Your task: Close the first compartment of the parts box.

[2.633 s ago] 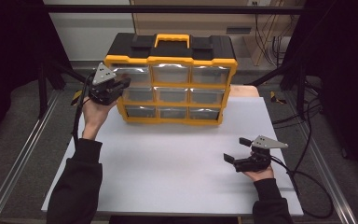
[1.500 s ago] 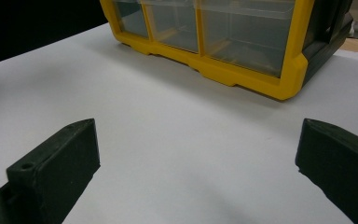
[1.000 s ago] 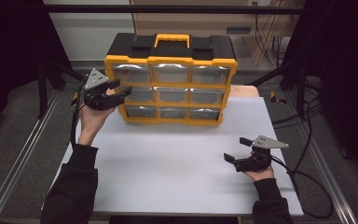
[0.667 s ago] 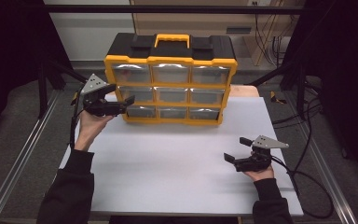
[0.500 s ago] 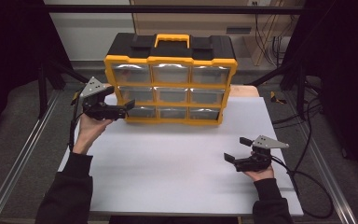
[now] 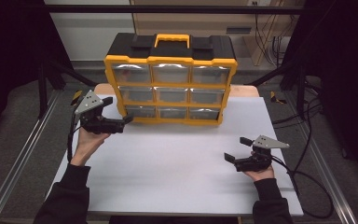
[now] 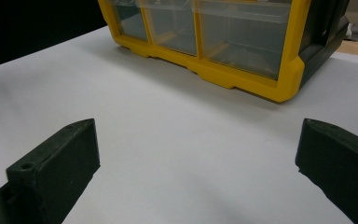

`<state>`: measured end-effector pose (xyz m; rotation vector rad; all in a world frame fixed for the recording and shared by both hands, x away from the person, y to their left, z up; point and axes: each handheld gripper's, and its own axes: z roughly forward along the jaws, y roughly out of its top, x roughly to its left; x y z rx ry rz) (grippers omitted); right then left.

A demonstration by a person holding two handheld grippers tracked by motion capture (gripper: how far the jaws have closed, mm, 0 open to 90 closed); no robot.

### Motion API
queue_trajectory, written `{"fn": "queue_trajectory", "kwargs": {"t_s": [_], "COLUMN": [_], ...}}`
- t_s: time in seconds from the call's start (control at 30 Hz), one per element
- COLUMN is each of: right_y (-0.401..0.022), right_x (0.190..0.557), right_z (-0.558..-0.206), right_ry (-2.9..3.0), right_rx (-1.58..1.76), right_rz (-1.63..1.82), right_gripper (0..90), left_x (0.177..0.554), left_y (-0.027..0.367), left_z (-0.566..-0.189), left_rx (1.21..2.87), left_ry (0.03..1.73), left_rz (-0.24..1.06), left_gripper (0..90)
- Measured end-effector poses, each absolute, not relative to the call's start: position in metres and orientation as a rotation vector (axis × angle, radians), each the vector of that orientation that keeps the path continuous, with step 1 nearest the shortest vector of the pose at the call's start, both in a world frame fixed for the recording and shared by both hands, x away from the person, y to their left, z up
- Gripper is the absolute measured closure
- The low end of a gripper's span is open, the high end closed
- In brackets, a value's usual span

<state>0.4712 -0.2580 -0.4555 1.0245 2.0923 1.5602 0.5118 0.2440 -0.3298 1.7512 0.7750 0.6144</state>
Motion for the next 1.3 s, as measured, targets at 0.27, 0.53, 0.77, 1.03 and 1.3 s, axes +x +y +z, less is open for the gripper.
{"fn": "queue_trajectory", "kwargs": {"t_s": [0.27,0.53,0.77,1.03,1.3], "right_y": [-0.258,-0.259,-0.260,-0.260,-0.259], "right_x": [0.471,0.471,0.470,0.470,0.469], "right_z": [-0.455,-0.454,-0.454,-0.454,-0.453], "right_ry": [2.090,2.082,2.081,2.079,2.077], "right_rx": [1.025,1.027,1.025,1.030,1.033], "right_rz": [1.561,1.565,1.565,1.568,1.579], "right_gripper": [0.2,0.2,0.2,0.2,0.2], "left_x": [0.501,0.493,0.487,0.483,0.479], "left_y": [0.245,0.250,0.259,0.268,0.274], "left_z": [-0.349,-0.370,-0.390,-0.409,-0.421], "left_rx": [1.751,1.755,1.767,1.793,1.805], "left_ry": [0.756,0.752,0.763,0.799,0.806], "left_rz": [0.583,0.564,0.542,0.531,0.536], "left_gripper": [0.2,0.1,0.1,0.1,0.1]}}
